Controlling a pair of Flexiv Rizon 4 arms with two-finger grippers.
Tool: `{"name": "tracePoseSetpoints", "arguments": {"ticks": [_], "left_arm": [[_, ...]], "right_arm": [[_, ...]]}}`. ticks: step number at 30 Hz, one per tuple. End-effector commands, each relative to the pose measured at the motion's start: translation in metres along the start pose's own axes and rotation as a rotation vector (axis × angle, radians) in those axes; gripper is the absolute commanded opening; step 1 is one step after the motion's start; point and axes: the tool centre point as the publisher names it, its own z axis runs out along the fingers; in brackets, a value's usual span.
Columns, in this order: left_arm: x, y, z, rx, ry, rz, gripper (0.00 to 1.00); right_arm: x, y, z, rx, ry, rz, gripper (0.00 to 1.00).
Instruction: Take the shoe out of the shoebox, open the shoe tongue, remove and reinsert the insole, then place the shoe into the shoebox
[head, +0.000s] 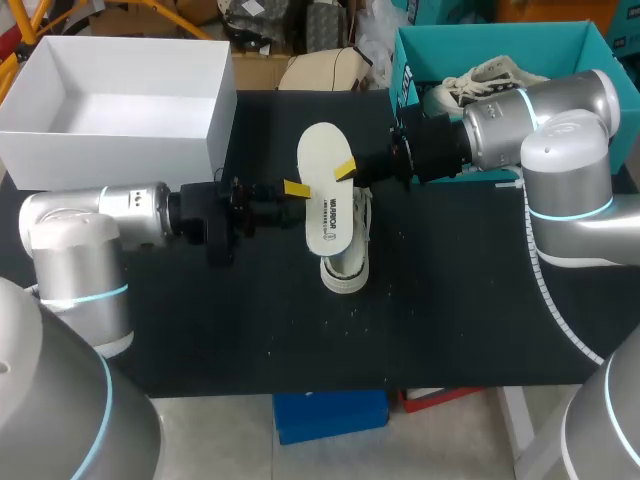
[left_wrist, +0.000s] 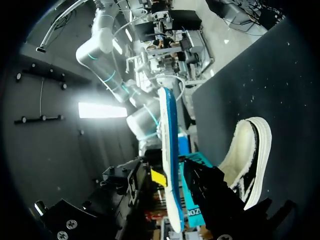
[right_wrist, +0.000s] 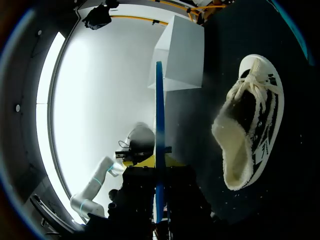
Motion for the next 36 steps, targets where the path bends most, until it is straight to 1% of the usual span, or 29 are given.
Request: {"name": "tracePoseSetpoints", "arguments": {"ticks": [1,3,8,11,17,23,27,30,32,33,34,36], "left_arm": [[0.001,0.002,0.01,-0.005,0.006,-0.011,0.48],[0.002,0.002,0.013,-0.01,0.005,-0.02,0.46],[0.009,0.001,0.015,-0.023,0.003,-0.036,0.44],[0.01,0.001,0.016,-0.036,-0.002,-0.042,0.35],[0.011,0.004,0.019,-0.048,-0.013,-0.04,0.34],[0.01,0.011,0.024,-0.064,-0.02,-0.023,0.24],[0.011,0.016,0.026,-0.071,-0.021,-0.017,0.25],[0.011,0.018,0.028,-0.074,-0.021,-0.013,0.23],[0.011,0.019,0.029,-0.074,-0.021,-0.012,0.18],[0.011,0.019,0.03,-0.074,-0.022,-0.012,0.05],[0.011,0.02,0.03,-0.073,-0.022,-0.013,0.0],[0.012,0.019,0.031,-0.07,-0.022,-0.015,0.0]], "right_arm": [[0.0,0.0,0.001,0.0,-0.002,0.0,0.0],[0.0,0.0,0.001,0.0,-0.002,0.0,0.0],[0.0,0.0,0.001,0.0,-0.002,0.0,0.0],[0.0,0.0,0.001,0.0,-0.002,0.0,0.0],[0.0,0.0,0.001,0.0,-0.002,0.0,0.0],[0.0,0.0,0.001,0.0,-0.002,0.0,0.0],[0.0,0.0,0.001,0.0,-0.002,0.0,0.0],[0.0,0.0,0.001,0.0,-0.002,0.0,0.0],[0.0,0.0,0.001,0.0,-0.002,0.0,0.0],[0.0,0.0,0.001,0.0,-0.002,0.0,0.0],[0.0,0.0,0.001,0.0,-0.002,0.0,0.0],[0.0,0.0,0.001,0.0,-0.002,0.0,0.0]]}}
